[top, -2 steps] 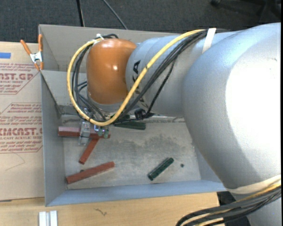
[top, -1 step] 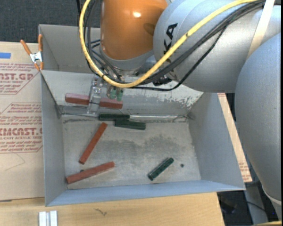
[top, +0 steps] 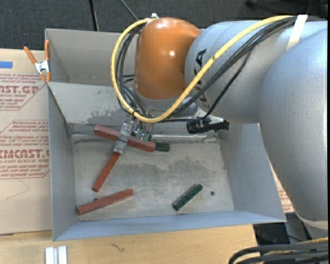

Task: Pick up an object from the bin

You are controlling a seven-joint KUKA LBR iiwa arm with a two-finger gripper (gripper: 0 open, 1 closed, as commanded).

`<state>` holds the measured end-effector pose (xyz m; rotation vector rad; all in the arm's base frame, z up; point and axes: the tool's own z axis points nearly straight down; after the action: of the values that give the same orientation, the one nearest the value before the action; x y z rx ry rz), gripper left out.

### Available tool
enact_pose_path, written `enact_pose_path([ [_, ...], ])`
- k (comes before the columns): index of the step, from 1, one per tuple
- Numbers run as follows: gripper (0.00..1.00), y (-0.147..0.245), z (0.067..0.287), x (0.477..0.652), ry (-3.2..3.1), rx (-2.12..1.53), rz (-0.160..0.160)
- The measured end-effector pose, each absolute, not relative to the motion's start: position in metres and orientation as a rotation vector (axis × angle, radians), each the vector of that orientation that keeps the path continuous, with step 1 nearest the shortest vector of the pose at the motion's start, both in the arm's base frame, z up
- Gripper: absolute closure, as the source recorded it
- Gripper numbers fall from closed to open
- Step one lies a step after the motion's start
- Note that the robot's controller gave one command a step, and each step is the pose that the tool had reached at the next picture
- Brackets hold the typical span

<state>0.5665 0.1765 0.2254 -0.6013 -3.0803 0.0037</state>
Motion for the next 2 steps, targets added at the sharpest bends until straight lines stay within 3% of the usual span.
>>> enact_pose_path([
  [1,1.0,0.195,0.18,0.547,-3.071,-0.639,0.004],
  [2,1.0,0.185,0.257,0.524,-3.072,-0.683,-0.006],
])
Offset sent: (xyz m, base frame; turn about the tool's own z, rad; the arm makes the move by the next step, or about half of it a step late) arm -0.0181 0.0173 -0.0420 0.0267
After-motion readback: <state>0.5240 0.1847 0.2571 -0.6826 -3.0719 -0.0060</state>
